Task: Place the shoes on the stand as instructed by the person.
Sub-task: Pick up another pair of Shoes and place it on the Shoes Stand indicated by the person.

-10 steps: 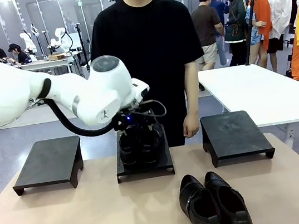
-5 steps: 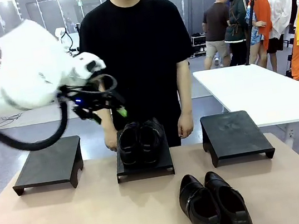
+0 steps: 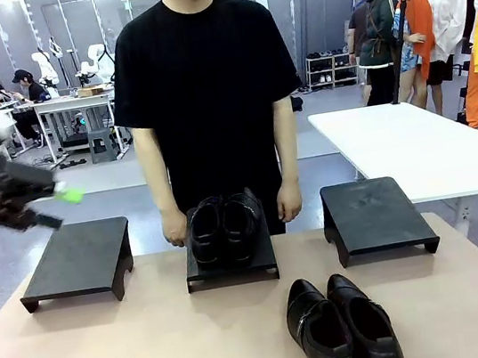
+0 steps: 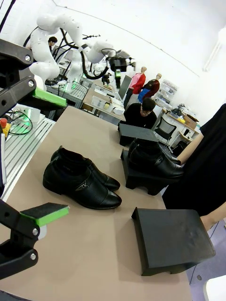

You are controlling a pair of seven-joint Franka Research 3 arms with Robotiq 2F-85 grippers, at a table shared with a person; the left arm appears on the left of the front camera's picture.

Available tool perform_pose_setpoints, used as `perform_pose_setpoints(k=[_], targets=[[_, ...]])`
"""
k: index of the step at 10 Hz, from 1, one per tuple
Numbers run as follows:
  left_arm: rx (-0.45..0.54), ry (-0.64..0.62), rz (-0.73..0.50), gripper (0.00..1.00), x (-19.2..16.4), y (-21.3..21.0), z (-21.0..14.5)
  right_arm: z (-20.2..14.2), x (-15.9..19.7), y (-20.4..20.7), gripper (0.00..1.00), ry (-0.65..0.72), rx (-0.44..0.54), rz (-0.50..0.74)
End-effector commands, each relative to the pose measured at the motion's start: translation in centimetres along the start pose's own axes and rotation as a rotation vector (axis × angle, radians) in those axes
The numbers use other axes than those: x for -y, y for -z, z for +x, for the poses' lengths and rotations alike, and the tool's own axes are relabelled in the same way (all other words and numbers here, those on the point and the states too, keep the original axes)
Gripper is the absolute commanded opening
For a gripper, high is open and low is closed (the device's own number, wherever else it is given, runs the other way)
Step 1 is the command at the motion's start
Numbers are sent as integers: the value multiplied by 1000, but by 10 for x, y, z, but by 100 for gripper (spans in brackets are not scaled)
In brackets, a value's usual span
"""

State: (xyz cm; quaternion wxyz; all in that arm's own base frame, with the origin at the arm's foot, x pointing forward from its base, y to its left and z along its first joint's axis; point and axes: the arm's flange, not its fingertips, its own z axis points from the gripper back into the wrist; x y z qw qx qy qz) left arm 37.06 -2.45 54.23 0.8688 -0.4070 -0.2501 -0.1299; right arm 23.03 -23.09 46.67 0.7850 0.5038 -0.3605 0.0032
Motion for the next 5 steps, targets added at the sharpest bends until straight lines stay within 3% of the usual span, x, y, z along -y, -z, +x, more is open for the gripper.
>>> perform_pose_setpoints(k=[1, 3, 5], targets=[[51, -42, -103, 100, -44, -46, -41, 1, -1, -1, 100, -12, 14, 12], [106, -94, -242, 100, -84, -85, -88, 1, -1, -1, 100, -12, 14, 12], [236, -174, -365, 100, -118, -101, -140, 1, -1, -1, 100, -12, 14, 12]])
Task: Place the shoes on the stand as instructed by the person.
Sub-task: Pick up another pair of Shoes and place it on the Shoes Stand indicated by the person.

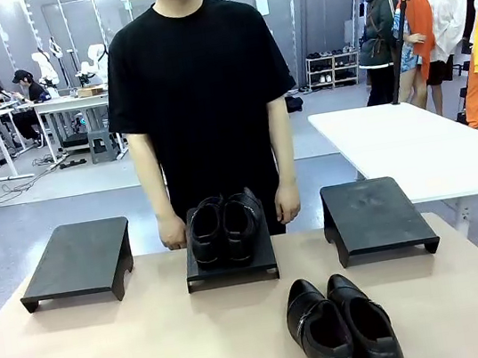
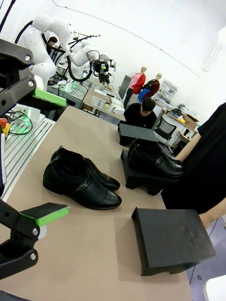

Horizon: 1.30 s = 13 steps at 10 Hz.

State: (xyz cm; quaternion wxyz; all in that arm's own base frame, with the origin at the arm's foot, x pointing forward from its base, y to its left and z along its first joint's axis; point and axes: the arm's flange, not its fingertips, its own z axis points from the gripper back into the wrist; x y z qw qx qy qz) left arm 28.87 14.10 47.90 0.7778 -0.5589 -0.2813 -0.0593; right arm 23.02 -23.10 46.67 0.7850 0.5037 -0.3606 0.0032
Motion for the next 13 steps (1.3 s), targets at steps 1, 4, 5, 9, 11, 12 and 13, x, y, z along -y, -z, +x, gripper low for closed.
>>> perform_pose_setpoints(k=[1, 4, 5, 9, 11, 12, 13], targets=[[87, -46, -101, 100, -27, -1, -56, 1, -1, -1, 100, -12, 14, 12], [188, -105, -148, 100, -52, -12, -119, 1, -1, -1, 100, -12, 14, 12], [208, -104, -157, 100, -53, -8, -122, 1, -1, -1, 100, -12, 14, 12], [182, -122, -140, 100, -74, -69, -65, 1, -1, -1, 100, -12, 14, 12], [182, -122, -140, 100, -74, -69, -65, 1, -1, -1, 100, -12, 14, 12], [182, -122, -140, 100, -74, -69, -65, 1, -1, -1, 100, -12, 14, 12], [182, -122, -140, 100, -74, -69, -65, 1, -1, -1, 100, -12, 14, 12]])
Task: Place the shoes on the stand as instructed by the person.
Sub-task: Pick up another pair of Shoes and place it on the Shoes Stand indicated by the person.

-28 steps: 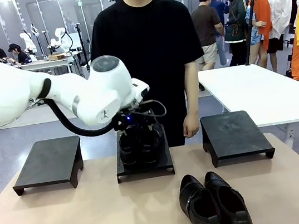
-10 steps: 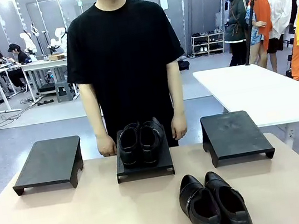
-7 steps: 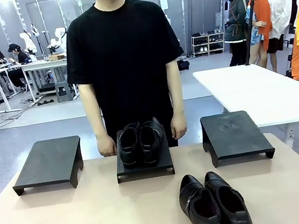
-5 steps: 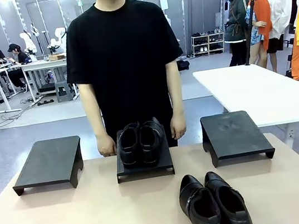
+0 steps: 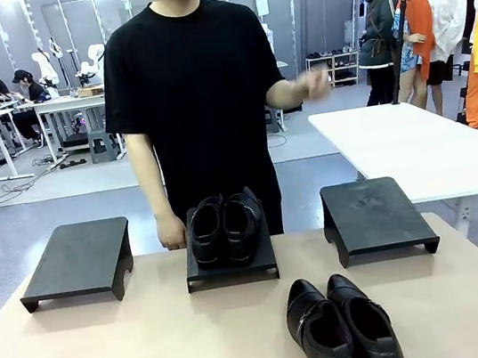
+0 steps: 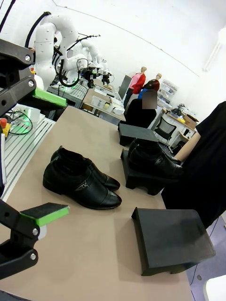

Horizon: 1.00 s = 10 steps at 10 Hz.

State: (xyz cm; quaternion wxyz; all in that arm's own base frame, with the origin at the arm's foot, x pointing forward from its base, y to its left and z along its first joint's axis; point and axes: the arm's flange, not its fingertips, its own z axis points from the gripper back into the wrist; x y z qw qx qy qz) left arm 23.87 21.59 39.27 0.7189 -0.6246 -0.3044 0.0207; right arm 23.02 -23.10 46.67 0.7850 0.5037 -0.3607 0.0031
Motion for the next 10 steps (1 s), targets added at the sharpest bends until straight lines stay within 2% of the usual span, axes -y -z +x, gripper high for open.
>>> perform_pose_setpoints(k=[1, 10], targets=[[13, 6, -21, 100, 6, 0, 3, 1, -1, -1, 100, -12, 14, 12], [13, 6, -21, 100, 6, 0, 3, 1, -1, -1, 100, -12, 14, 12]])
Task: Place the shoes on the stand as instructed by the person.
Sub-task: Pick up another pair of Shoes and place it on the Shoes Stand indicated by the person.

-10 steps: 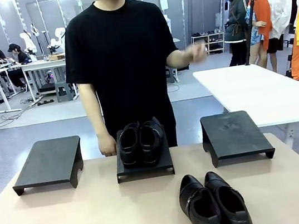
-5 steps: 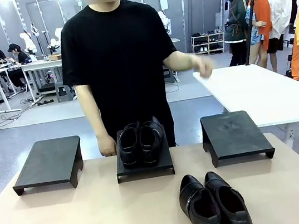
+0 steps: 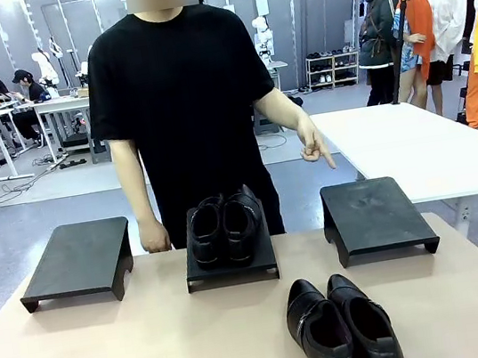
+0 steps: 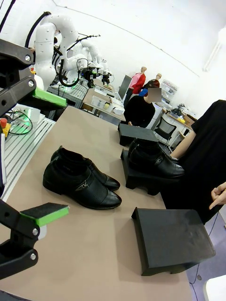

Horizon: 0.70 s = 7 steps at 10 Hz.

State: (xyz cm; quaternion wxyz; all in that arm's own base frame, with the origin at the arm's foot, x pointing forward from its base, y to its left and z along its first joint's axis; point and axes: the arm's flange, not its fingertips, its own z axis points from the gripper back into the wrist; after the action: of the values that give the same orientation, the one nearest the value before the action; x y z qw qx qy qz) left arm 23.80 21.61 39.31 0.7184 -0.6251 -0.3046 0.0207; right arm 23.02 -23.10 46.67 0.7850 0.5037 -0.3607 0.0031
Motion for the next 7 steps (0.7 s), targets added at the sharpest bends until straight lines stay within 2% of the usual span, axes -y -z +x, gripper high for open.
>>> perform_pose_setpoints(k=[1, 5, 7], targets=[[13, 6, -19, 100, 5, 0, 3, 1, -1, -1, 100, -12, 14, 12], [13, 6, -19, 100, 5, 0, 3, 0, 0, 0, 100, 0, 0, 0], [13, 6, -19, 100, 5, 0, 3, 17, -43, 8, 100, 13, -127, -135]])
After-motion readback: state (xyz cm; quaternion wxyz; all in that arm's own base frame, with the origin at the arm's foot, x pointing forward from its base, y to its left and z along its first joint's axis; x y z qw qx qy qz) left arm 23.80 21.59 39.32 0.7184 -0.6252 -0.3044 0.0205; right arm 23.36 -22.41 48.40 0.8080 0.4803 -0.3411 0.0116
